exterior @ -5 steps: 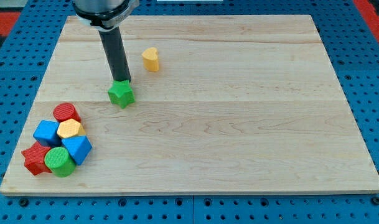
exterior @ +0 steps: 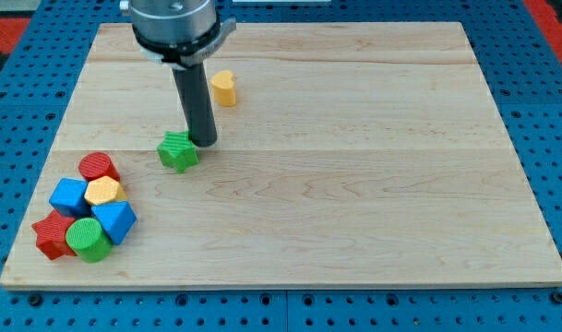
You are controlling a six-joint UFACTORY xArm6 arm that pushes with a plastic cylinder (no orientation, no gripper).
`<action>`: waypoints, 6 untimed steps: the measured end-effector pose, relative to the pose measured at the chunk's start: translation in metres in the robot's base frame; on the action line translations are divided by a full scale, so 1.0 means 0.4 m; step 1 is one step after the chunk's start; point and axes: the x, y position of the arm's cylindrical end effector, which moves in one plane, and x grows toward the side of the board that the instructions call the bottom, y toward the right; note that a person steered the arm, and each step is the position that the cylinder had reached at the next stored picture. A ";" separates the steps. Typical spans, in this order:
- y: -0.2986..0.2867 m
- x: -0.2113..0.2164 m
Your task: Move the green star closer to the blue triangle
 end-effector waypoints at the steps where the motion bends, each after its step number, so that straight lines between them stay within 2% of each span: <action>1: -0.015 -0.018; 5: -0.084 0.124; 6: -0.092 0.125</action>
